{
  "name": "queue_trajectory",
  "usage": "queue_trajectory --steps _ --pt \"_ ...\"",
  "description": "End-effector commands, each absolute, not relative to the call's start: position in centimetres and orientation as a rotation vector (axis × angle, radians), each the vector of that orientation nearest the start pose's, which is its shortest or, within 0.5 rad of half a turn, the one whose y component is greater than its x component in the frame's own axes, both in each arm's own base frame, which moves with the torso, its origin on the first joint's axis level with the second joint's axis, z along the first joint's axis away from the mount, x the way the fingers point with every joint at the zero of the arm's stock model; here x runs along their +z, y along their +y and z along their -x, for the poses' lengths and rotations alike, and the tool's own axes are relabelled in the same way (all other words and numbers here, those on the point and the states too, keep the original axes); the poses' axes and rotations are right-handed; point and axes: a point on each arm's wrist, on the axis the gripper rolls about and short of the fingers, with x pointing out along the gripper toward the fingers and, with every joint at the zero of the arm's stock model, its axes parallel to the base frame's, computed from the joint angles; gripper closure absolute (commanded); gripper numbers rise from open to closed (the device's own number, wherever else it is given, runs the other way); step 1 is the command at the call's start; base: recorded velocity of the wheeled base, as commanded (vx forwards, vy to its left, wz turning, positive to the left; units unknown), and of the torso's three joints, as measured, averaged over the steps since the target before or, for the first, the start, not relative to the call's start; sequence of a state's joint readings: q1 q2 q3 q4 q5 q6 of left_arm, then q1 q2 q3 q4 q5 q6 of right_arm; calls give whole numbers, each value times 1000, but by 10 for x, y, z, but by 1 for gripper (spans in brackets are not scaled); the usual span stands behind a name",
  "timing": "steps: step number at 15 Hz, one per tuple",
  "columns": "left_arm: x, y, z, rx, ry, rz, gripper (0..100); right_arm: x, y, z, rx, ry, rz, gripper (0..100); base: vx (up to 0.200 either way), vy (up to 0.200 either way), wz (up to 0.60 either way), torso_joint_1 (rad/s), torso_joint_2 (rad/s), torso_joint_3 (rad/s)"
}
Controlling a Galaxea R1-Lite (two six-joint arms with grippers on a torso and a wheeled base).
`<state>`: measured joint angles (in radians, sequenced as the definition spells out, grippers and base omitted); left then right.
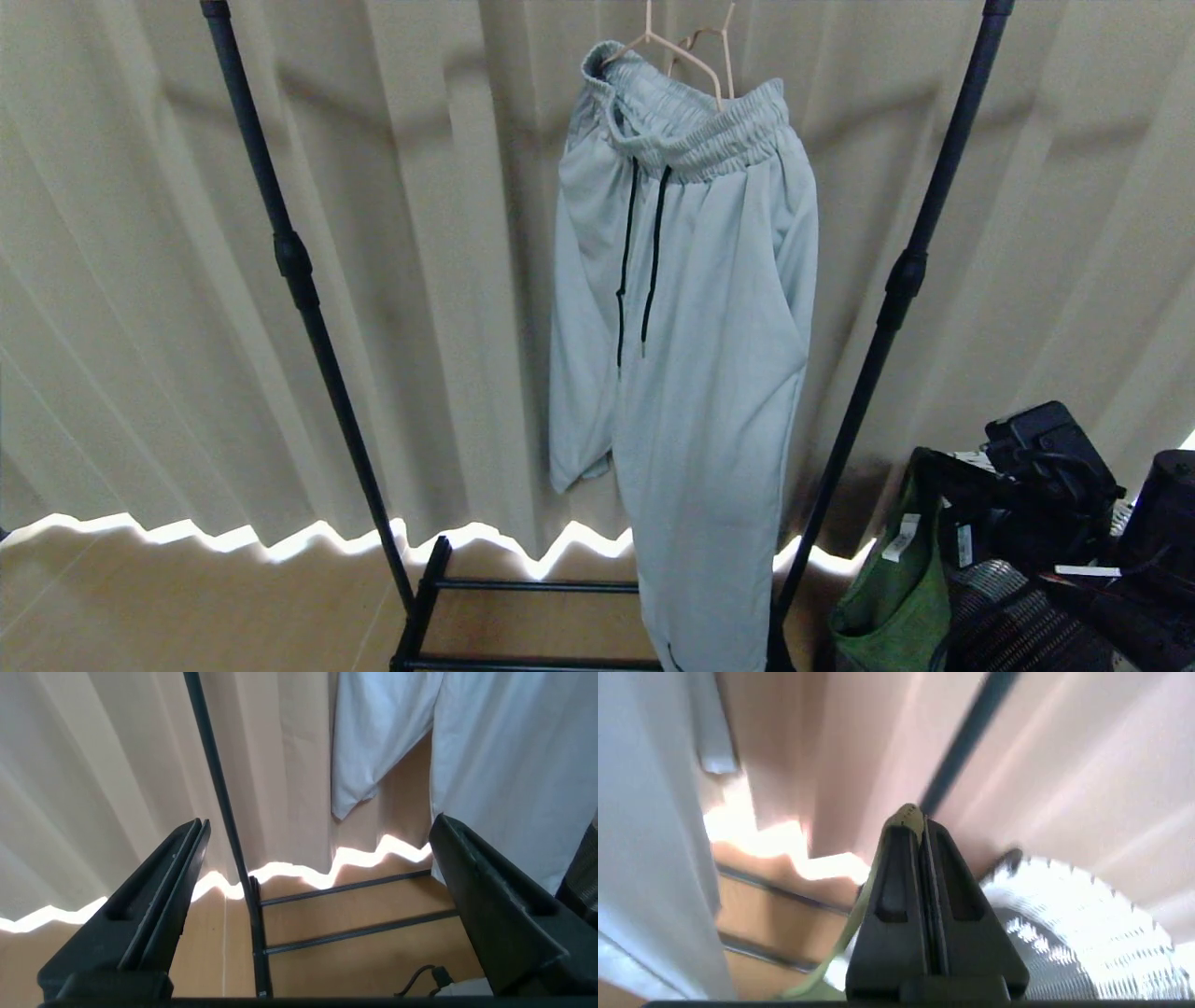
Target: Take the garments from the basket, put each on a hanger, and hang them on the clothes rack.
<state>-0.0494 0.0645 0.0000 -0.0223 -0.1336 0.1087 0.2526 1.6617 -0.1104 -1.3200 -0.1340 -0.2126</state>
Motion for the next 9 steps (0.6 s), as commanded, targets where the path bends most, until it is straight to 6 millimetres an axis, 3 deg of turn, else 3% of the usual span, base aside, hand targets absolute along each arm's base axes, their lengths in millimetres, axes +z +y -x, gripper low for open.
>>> queue_trajectory --steps 1,9 --pt "79 -2 18 -185 33 -107 0 106 53 -196 168 190 255 100 -200 0 0 -2 2 2" --pt "79 -2 18 -185 30 -137 0 110 73 -193 261 146 244 100 -200 0 0 0 1 2"
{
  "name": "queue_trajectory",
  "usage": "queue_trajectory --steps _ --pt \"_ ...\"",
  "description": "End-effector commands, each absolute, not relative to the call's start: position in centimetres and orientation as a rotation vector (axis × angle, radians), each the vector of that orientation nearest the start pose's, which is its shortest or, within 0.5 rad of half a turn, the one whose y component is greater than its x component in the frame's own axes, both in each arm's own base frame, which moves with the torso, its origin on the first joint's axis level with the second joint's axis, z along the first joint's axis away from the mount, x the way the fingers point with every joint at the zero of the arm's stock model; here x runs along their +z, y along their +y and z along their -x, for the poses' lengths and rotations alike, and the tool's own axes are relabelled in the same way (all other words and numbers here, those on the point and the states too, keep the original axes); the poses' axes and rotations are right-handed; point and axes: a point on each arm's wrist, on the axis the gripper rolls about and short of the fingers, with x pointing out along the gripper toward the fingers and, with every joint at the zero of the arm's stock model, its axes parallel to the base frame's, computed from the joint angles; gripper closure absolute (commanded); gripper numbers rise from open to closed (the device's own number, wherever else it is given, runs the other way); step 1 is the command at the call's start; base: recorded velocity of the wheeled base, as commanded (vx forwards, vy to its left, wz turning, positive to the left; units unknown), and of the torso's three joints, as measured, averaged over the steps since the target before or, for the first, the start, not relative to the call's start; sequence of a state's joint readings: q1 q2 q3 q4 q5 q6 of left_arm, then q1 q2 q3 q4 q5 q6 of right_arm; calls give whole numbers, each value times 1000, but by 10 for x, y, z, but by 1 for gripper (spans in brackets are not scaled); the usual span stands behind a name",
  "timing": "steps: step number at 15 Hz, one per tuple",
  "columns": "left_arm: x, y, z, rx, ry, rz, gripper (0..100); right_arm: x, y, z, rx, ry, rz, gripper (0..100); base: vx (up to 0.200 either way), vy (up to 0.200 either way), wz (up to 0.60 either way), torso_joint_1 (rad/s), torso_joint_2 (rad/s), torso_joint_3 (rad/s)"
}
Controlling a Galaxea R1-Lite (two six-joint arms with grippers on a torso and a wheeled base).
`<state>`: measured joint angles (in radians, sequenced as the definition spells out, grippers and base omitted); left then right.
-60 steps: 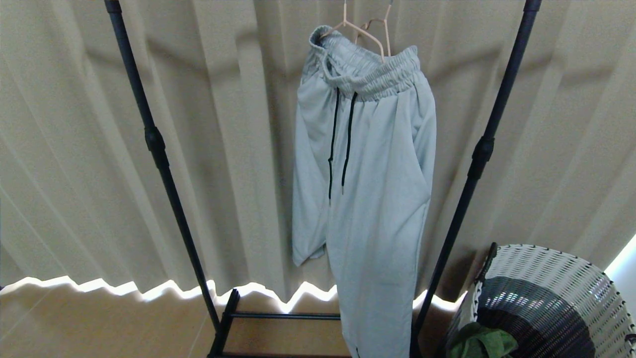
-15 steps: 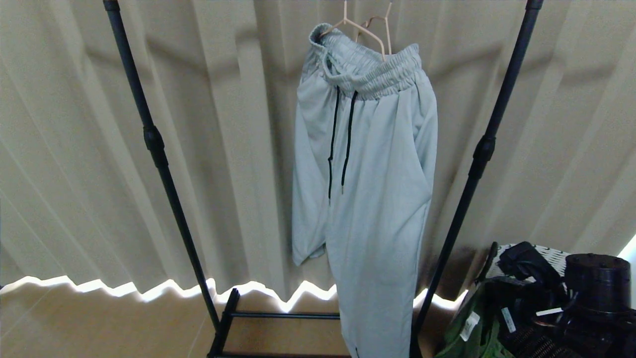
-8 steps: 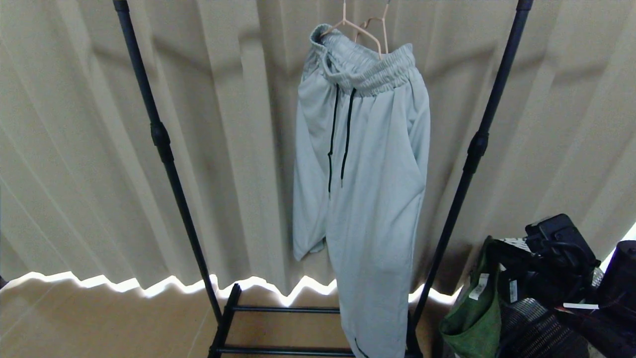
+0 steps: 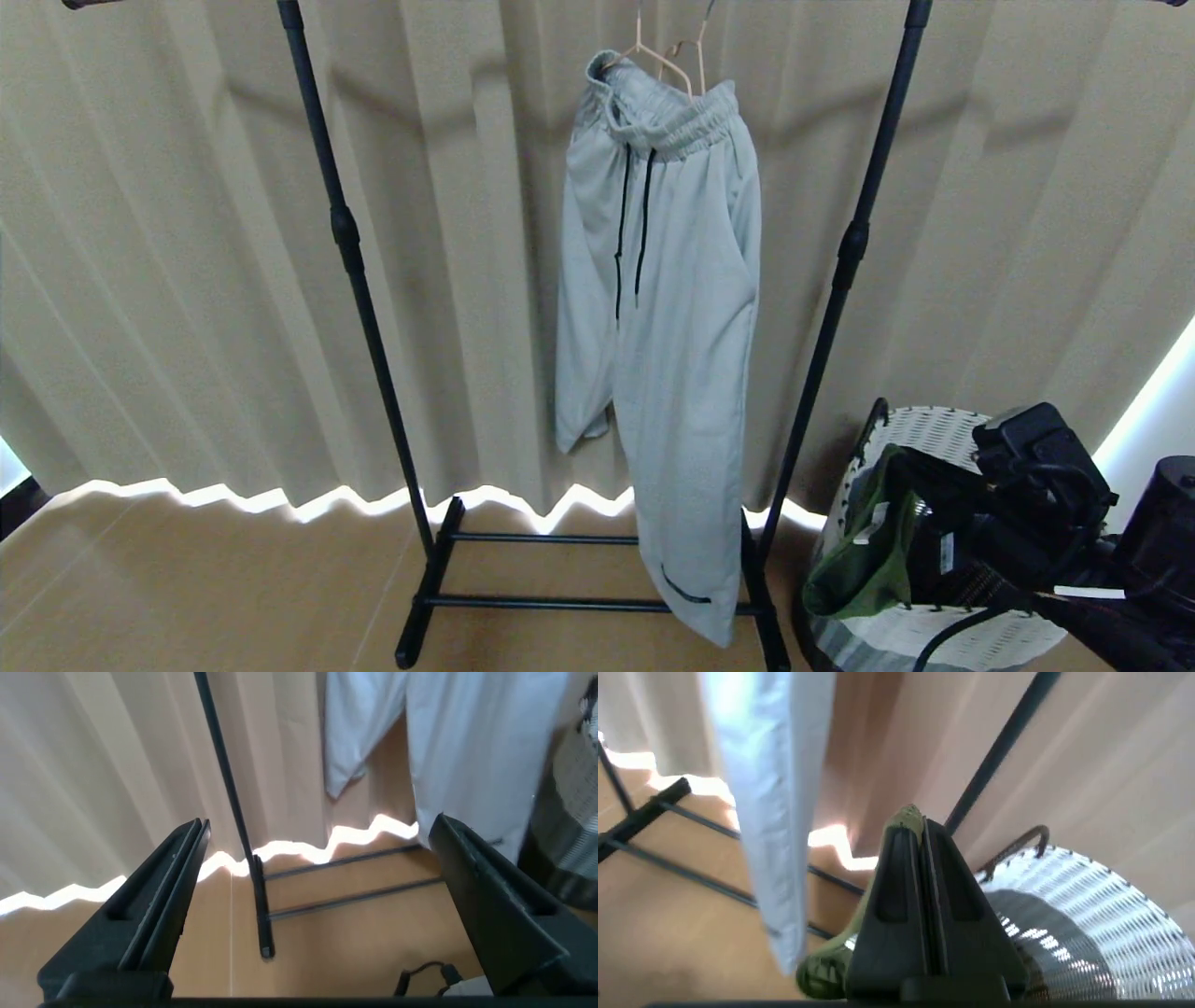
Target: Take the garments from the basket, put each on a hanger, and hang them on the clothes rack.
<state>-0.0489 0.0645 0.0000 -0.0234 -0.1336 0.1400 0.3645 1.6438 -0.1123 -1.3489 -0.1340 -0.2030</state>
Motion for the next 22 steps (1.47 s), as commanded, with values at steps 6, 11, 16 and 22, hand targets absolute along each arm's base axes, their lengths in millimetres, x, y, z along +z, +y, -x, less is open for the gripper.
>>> queue_trajectory --steps 6,11,16,22 --pt "79 -2 18 -186 30 -153 0 125 103 -196 368 65 151 100 0 0 0 0 0 0" --pt "81 -2 18 -186 8 -157 0 146 133 -196 475 -21 62 100 0 0 0 0 0 0" --pt "156 -5 -1 -369 6 -165 0 170 160 -198 559 -116 -22 100 0 0 0 0 0 0" --pt "201 -55 -114 -631 103 -182 0 187 179 -194 647 -139 -181 100 0 0 0 0 0 0"
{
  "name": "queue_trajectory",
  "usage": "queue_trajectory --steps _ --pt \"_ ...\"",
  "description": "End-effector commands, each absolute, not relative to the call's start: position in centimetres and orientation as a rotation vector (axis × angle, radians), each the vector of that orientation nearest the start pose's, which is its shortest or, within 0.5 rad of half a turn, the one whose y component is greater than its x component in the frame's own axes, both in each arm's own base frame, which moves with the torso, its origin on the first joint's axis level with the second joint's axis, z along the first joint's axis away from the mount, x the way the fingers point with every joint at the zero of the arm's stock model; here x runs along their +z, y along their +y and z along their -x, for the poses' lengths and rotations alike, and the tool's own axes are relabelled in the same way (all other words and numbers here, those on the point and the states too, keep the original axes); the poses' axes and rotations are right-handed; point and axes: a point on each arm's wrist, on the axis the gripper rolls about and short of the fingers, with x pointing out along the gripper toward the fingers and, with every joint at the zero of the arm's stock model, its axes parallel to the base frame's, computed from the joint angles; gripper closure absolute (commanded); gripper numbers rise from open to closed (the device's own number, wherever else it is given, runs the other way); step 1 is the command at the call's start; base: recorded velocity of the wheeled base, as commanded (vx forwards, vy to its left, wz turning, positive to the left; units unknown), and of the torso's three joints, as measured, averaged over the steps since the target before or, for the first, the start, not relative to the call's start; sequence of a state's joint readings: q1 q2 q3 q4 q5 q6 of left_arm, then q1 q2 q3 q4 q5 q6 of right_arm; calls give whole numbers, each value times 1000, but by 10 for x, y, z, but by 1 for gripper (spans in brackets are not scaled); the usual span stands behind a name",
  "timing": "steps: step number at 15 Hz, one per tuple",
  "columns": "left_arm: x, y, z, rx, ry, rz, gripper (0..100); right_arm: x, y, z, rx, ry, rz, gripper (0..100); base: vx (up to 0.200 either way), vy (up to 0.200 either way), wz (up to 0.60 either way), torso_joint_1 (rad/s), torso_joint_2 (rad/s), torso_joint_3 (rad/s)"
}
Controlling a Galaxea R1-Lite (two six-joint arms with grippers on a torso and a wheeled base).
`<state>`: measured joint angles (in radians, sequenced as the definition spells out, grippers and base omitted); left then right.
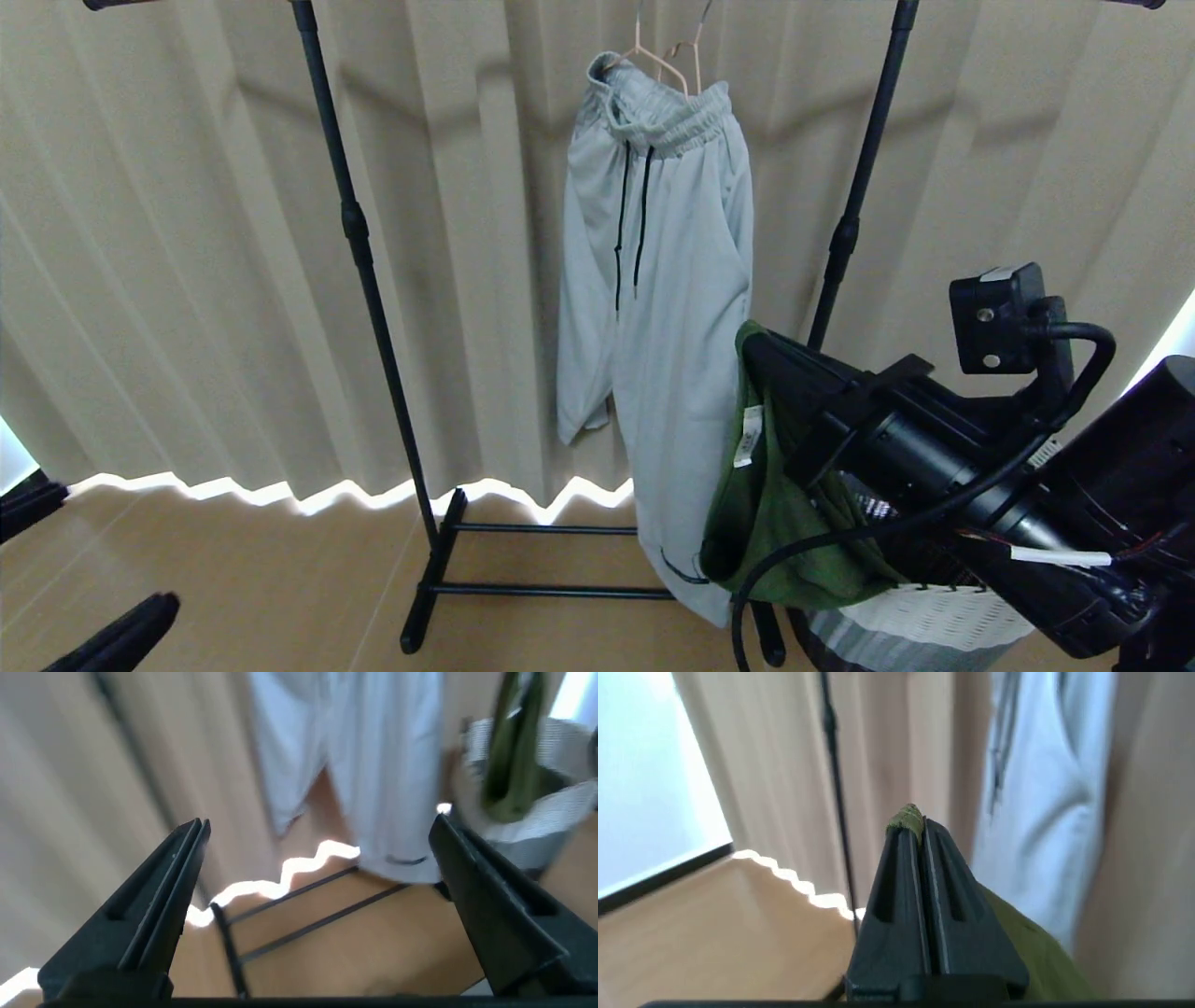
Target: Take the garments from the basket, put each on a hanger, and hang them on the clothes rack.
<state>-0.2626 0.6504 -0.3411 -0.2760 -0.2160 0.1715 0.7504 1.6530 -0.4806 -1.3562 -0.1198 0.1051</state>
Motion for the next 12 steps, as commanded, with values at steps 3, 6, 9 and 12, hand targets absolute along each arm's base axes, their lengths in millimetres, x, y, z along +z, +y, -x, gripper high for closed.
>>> queue_trajectory --steps 3,6,9,12 --pt "188 -98 -150 -740 156 -177 0 191 190 -188 741 -153 -192 100 0 0 0 0 0 0" --pt "176 -143 -163 -796 203 -77 0 201 202 -185 782 -186 -217 100 0 0 0 0 0 0" --pt "158 -177 -163 -825 299 7 0 207 211 -173 839 -190 -260 100 0 0 0 0 0 0" --pt "137 -202 -164 -864 359 65 0 211 214 -168 860 -200 -278 100 0 0 0 0 0 0"
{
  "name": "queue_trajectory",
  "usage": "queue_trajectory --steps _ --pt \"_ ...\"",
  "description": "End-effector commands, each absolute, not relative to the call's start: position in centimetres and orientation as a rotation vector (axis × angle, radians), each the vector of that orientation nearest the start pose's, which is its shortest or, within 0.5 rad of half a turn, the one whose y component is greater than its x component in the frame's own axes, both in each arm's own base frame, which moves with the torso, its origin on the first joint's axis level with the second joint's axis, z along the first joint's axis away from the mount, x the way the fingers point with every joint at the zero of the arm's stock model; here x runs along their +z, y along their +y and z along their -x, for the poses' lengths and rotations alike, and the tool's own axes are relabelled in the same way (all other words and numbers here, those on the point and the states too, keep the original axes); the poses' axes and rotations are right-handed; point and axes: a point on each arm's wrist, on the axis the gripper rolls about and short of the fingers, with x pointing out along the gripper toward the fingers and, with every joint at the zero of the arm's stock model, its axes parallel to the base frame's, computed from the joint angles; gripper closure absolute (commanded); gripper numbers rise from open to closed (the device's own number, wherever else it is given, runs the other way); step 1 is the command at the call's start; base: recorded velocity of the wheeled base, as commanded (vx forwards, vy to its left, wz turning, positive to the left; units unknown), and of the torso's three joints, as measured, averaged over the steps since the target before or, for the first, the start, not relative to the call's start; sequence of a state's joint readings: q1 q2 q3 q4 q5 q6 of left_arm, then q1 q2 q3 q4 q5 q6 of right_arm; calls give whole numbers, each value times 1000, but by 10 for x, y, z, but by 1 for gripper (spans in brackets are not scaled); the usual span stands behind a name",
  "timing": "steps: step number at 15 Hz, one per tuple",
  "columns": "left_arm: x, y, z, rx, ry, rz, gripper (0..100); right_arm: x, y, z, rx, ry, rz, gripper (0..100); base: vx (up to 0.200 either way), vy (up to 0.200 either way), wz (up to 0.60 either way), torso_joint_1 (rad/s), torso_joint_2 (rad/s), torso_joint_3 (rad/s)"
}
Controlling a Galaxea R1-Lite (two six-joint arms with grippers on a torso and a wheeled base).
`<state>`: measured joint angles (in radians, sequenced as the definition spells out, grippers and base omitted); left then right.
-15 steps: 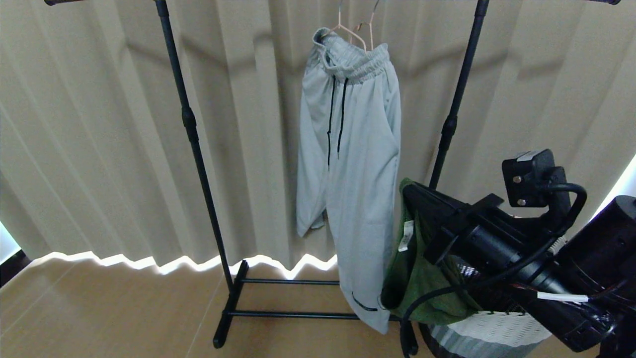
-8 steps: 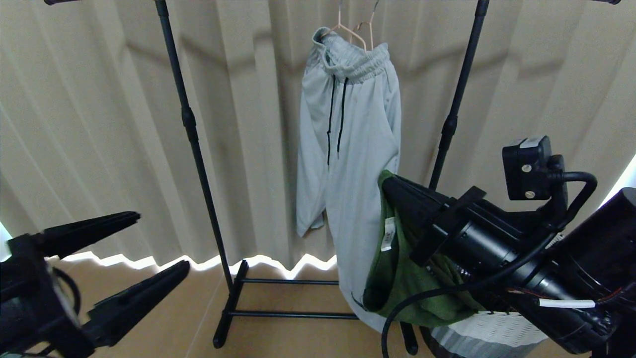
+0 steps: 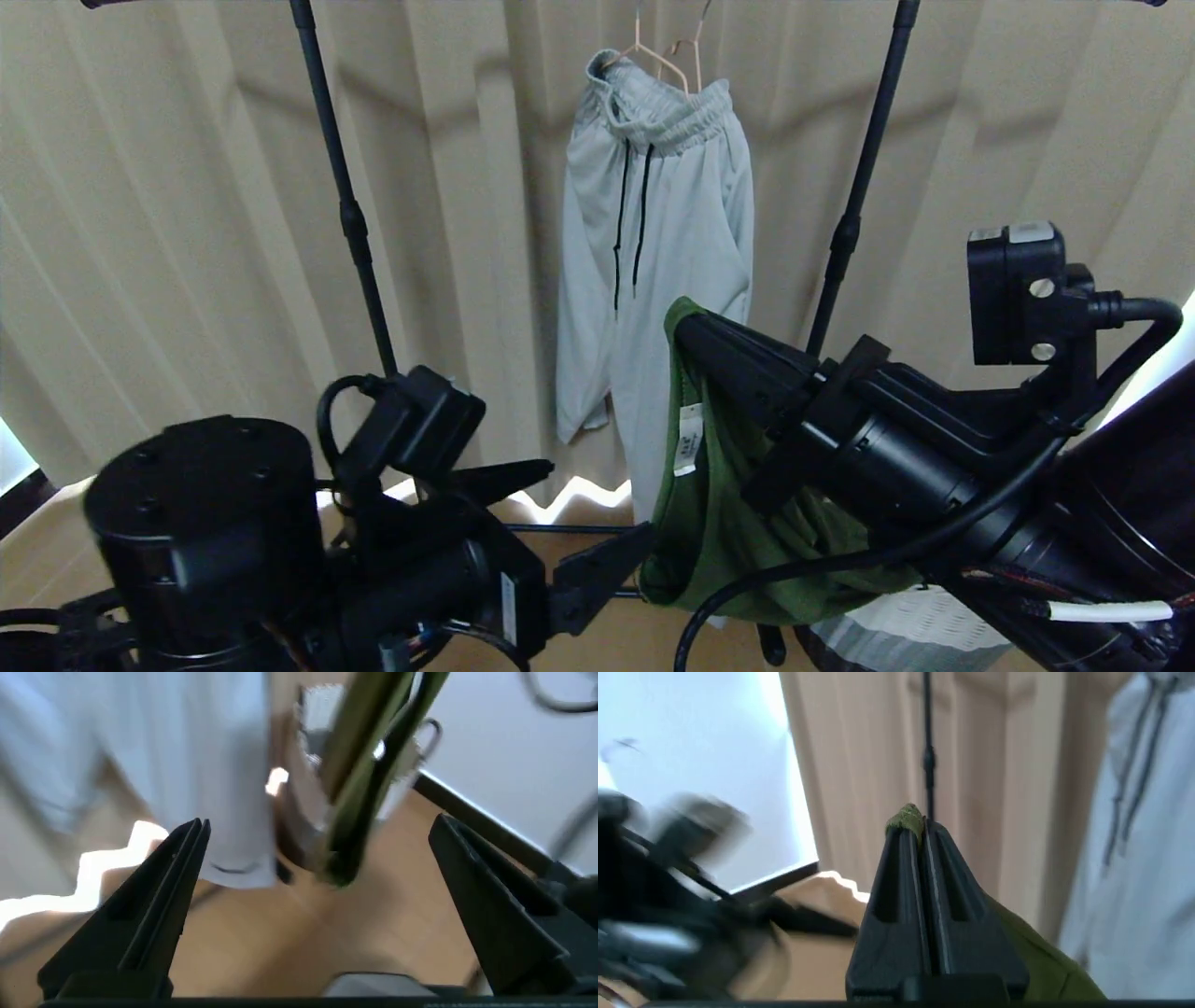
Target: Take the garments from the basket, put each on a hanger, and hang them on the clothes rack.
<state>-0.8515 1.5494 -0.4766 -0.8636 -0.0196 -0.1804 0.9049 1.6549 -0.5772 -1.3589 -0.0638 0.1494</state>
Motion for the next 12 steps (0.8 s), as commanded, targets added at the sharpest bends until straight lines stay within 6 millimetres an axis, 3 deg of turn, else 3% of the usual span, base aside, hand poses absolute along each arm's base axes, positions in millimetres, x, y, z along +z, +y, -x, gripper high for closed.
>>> queue_trajectory --steps 1,5,12 --pt "128 -207 -169 -840 376 69 0 212 213 -166 862 -209 -284 100 0 0 0 0 0 0" --pt "99 -216 -190 -742 402 63 0 216 207 -156 881 -239 -303 100 0 0 0 0 0 0" --pt "85 -219 -199 -723 437 38 0 215 203 -150 892 -235 -304 100 0 0 0 0 0 0"
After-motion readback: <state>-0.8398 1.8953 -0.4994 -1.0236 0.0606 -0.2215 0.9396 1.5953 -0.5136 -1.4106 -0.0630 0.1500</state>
